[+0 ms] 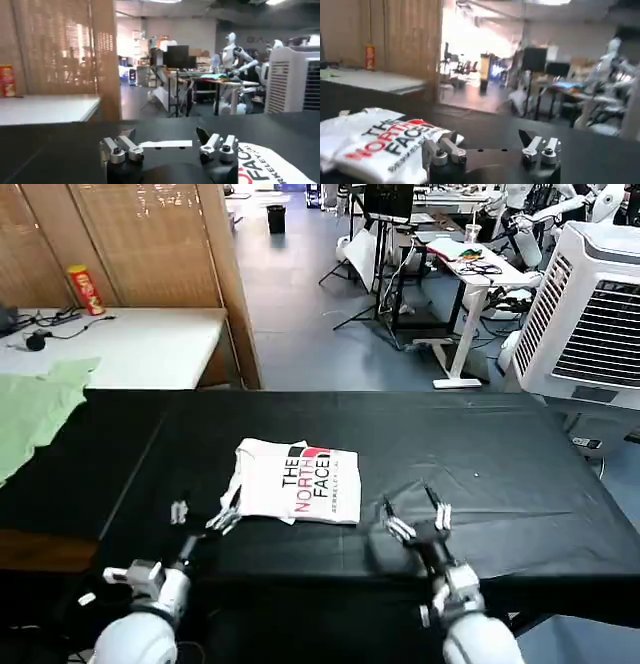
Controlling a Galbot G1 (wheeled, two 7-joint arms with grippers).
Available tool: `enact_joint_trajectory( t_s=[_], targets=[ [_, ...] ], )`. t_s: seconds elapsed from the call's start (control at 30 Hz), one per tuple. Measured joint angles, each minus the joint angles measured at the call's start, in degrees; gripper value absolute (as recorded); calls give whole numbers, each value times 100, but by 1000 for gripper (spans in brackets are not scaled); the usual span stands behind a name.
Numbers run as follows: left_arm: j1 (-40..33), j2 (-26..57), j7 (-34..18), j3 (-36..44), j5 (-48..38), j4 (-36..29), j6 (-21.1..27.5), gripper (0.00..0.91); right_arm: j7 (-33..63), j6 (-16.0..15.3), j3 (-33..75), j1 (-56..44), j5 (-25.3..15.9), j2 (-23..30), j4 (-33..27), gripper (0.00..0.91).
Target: Fold and organize the clothes.
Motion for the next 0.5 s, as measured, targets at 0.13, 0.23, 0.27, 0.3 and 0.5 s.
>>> enact_joint_trajectory(
  t_s=[0.13, 0.23, 0.27, 0.3, 0.5],
  targets=[
    [447, 95, 115, -174, 154, -74, -101, 878, 175, 288, 216, -751, -156, 38, 333, 878],
    [858, 164, 259, -382, 60, -143, -129, 878, 315, 250, 332, -1229, -169, 46, 593, 878],
    [1003, 184, 276, -472, 14, -189, -93, 878, 344, 191, 368, -1369, -155, 41, 683, 878],
    [1159, 206, 252, -571, -33, -228, -57, 878, 375, 140, 407, -1523, -122, 30, 772, 878],
    [2139, 252, -234, -1122, -690, -602, 360, 878, 602, -447, 665, -2347, 390, -66, 1435, 878]
  ],
)
